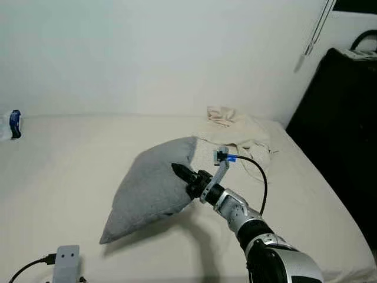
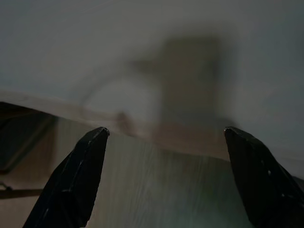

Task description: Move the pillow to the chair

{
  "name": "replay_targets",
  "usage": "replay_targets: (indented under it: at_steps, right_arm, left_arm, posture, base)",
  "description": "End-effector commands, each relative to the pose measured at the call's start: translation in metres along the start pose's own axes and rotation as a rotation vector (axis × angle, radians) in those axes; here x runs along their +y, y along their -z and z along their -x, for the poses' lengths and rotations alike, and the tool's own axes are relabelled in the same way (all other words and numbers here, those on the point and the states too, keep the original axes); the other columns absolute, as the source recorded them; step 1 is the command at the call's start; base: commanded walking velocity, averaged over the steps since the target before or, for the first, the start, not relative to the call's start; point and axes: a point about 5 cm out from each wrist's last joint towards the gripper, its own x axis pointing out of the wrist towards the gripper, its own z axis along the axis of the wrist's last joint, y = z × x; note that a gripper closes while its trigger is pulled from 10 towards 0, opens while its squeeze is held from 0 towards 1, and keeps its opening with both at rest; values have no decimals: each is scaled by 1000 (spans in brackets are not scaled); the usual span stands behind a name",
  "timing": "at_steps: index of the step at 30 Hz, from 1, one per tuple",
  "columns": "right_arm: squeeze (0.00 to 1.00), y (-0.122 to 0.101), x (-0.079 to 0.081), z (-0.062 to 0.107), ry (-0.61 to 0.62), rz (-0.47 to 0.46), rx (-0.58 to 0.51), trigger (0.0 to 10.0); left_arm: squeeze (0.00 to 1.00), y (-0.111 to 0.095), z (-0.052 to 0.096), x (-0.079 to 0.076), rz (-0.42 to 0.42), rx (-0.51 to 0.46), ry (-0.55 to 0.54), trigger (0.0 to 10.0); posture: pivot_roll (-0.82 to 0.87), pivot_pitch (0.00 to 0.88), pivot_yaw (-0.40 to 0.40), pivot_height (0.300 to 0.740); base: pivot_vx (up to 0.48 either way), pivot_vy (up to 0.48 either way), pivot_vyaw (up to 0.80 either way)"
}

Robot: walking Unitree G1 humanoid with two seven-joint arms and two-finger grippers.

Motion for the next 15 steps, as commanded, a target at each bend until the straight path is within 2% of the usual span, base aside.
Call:
replay_targets:
  at_steps: [1, 11, 15]
  right_arm:
    - [0, -2, -1, 2, 7, 32, -18, 10000]
    - [0, 3, -11, 10, 94, 33, 1, 10000]
    - [0, 9, -14, 14, 128, 61, 12, 10000]
  left_arm:
    - [0, 12, 4, -8, -28, 46, 32, 10000]
    - [0, 23, 8, -16, -59, 87, 67, 10000]
    - [0, 26, 9, -17, -67, 100, 72, 10000]
  posture:
    - [127, 0, -62, 689]
    - [120, 0, -65, 724]
    - [120, 0, -67, 724]
  base:
    - [0, 0, 0]
    - [0, 0, 0]
    - [0, 0, 0]
